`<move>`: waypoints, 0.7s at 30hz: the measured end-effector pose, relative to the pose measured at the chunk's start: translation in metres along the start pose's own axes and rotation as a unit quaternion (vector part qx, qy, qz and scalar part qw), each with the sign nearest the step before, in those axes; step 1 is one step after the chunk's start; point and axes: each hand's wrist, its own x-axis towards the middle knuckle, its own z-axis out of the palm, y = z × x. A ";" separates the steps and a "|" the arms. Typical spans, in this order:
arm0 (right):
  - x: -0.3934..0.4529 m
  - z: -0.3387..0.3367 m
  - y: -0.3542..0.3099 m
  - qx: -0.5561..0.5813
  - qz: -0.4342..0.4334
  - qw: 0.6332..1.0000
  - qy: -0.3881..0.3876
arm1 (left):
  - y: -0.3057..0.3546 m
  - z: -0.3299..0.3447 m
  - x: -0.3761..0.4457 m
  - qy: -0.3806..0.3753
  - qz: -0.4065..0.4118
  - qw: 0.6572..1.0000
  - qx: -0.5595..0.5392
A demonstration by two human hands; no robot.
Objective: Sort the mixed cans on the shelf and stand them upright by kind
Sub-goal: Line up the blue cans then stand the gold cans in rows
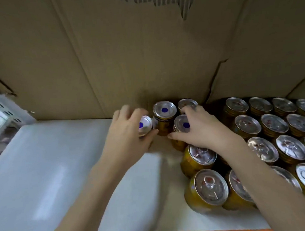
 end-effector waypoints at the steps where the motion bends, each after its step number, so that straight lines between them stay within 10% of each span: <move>1: 0.000 0.002 -0.004 -0.014 0.011 1.000 -0.005 | -0.008 -0.003 0.003 -0.032 -0.024 0.999 0.033; 6: -0.002 0.013 -0.016 -0.033 0.060 0.998 0.000 | -0.027 0.013 0.005 -0.227 -0.114 0.967 0.012; 21: -0.058 0.025 -0.079 0.108 -0.044 0.982 0.152 | -0.043 -0.026 -0.048 -0.075 -0.210 0.974 -0.035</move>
